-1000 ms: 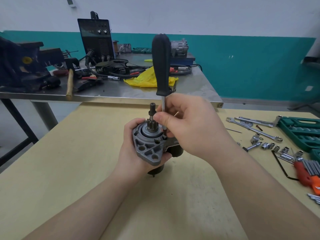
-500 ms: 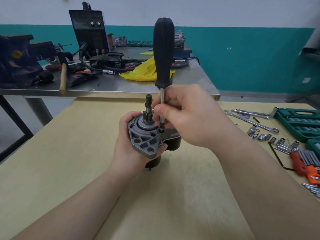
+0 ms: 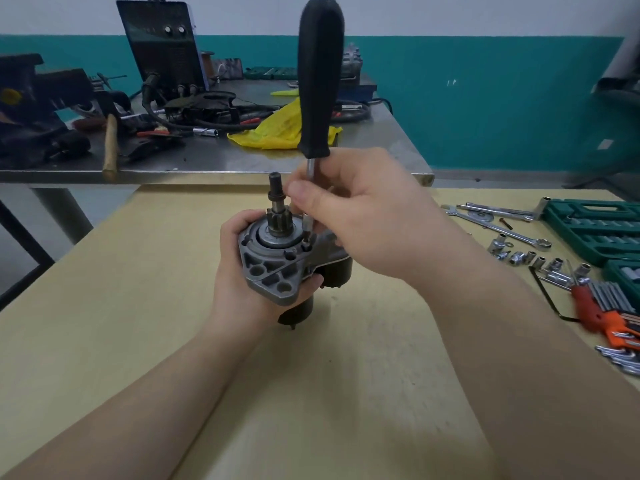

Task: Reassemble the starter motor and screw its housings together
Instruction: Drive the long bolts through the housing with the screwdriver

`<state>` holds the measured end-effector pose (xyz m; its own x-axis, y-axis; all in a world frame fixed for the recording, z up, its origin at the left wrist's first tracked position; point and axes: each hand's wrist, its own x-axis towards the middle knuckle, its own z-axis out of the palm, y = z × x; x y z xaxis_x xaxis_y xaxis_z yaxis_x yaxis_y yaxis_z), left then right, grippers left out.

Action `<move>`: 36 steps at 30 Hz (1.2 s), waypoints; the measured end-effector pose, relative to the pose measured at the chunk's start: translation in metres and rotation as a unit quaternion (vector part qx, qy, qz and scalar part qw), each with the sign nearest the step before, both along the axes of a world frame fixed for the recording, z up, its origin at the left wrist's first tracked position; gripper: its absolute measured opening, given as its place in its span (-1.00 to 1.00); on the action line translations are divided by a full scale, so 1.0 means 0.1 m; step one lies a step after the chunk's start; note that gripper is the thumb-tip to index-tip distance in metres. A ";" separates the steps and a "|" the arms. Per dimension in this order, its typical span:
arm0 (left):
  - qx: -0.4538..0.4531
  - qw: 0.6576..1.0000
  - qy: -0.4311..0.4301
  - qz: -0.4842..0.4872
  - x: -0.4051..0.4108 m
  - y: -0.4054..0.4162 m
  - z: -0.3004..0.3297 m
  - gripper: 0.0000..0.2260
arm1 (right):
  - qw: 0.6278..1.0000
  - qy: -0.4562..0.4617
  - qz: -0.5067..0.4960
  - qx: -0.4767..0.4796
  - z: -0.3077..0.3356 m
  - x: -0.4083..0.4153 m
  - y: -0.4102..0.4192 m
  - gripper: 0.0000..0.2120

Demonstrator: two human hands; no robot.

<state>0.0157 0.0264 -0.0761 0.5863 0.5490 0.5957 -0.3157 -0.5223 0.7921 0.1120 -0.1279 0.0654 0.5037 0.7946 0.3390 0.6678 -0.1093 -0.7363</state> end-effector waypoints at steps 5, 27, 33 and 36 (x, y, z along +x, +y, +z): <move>0.011 1.000 0.012 0.001 0.00 -0.02 0.02 -0.08 | 1.000 -0.014 0.007 -0.026 0.05 0.05 -0.06 -0.88; -0.017 0.999 -0.002 -0.032 -0.03 -0.05 0.06 -0.11 | 1.000 0.011 0.000 0.017 -0.06 0.05 0.01 -0.85; -0.007 1.000 0.009 -0.027 -0.04 -0.05 0.06 -0.04 | 0.998 0.038 0.056 -0.009 -0.02 0.11 -0.05 -0.83; -0.025 0.999 0.008 -0.034 -0.05 -0.05 0.07 -0.10 | 0.997 0.060 0.050 0.003 -0.03 0.11 -0.05 -0.86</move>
<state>0.0111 0.0211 -0.0695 0.6318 0.5362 0.5597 -0.3366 -0.4606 0.8213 0.1227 -0.1331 0.0625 0.4585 0.8416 0.2855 0.5825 -0.0420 -0.8117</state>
